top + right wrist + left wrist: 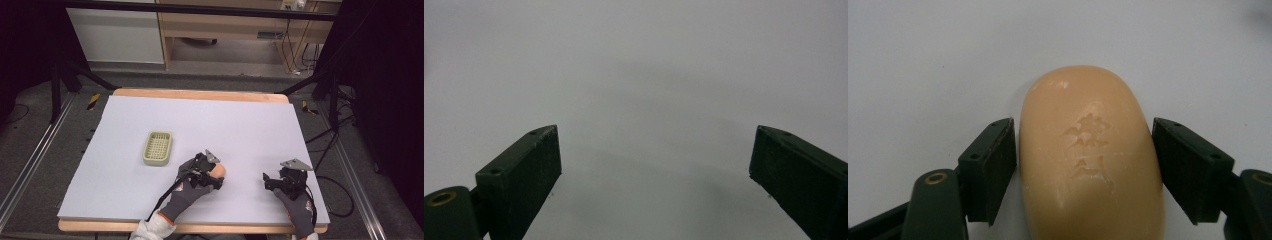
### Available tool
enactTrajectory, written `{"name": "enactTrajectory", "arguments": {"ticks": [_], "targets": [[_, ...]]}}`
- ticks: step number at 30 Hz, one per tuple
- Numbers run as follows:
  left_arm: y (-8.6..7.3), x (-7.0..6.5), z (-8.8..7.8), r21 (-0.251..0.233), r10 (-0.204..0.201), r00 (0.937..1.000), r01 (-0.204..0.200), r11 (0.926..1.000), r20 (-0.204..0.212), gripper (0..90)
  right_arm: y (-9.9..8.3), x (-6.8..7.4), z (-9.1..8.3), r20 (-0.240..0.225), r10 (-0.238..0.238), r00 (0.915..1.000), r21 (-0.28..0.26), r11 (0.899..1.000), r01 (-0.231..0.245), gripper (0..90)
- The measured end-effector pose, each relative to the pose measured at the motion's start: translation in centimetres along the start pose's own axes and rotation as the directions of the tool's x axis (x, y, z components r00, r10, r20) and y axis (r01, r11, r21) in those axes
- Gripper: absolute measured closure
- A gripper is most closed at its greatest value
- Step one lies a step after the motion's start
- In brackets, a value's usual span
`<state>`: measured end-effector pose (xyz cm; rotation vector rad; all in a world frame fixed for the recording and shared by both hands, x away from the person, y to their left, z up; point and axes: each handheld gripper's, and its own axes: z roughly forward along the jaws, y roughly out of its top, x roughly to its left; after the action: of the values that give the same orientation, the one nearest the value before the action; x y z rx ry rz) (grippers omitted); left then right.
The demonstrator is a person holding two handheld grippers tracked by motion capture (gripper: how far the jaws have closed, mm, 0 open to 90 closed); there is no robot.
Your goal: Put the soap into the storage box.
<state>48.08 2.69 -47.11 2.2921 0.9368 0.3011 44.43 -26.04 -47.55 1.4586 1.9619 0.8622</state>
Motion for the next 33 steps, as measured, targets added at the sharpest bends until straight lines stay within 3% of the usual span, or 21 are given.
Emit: {"name": "enactTrajectory", "arguments": {"ticks": [20,33], "targets": [[0.0,-0.2,-0.1,0.004,-0.012,0.9998,0.012,0.9999,-0.014,31.1,0.0,0.0,0.1,-0.002,-0.002,1.0000,0.002,1.000,0.002,6.8],[0.3,0.3,-2.5,-0.038,-0.016,0.9999,0.016,0.9991,-0.005,31.4,0.0,0.0,0.1,0.001,-0.005,1.0000,0.000,1.000,0.005,6.7]]}}
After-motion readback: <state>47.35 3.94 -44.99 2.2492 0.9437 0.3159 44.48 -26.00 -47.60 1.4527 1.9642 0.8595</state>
